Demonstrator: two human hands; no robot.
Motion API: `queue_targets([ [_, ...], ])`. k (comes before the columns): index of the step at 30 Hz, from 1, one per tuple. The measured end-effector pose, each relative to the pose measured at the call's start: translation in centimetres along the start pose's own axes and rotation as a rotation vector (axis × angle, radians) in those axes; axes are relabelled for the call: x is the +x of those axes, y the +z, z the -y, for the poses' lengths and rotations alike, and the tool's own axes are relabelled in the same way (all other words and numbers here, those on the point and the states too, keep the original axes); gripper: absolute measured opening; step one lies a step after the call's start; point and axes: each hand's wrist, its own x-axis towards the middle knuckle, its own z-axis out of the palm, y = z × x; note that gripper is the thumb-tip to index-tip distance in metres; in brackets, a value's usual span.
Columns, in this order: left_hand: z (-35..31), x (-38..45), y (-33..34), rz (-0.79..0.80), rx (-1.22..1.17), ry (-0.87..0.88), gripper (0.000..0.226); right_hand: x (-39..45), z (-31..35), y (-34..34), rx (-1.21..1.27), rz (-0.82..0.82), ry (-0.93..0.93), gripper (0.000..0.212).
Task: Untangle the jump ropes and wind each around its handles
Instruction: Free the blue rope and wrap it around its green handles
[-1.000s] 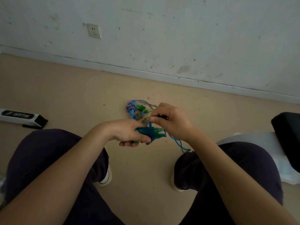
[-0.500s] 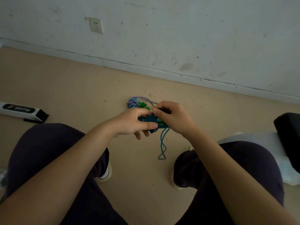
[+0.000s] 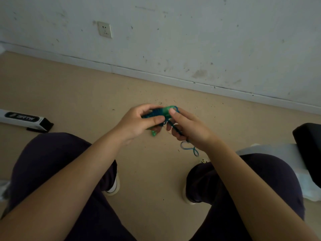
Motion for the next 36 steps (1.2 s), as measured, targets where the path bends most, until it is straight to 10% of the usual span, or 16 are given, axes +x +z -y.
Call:
queue_targets([
  [6,-0.1,0.8,-0.9,-0.246,-0.19,-0.057,0.017,0.3,-0.7,0.7,-0.318,-0.086,0.072,0.022],
  [12,0.2,0.9,-0.8,-0.295,0.122,-0.034,0.026,0.0,0.1,1.5,-0.664,-0.084,-0.135,0.019],
  [19,-0.7,0.4,-1.6,0.131,0.272,-0.134,0.015,0.4,0.3,-0.4,-0.781,-0.199,-0.441,0.01],
  [25,-0.8,-0.1,-1.2,0.404,0.322,-0.206,0.022,0.2,0.6,-0.5,-0.656,-0.214,-0.346,0.018],
  [36,-1.3,-1.1,-0.2,0.391,0.33,-0.163,0.019,0.1,0.3,-0.5,-0.299,-0.092,-0.114,0.038],
])
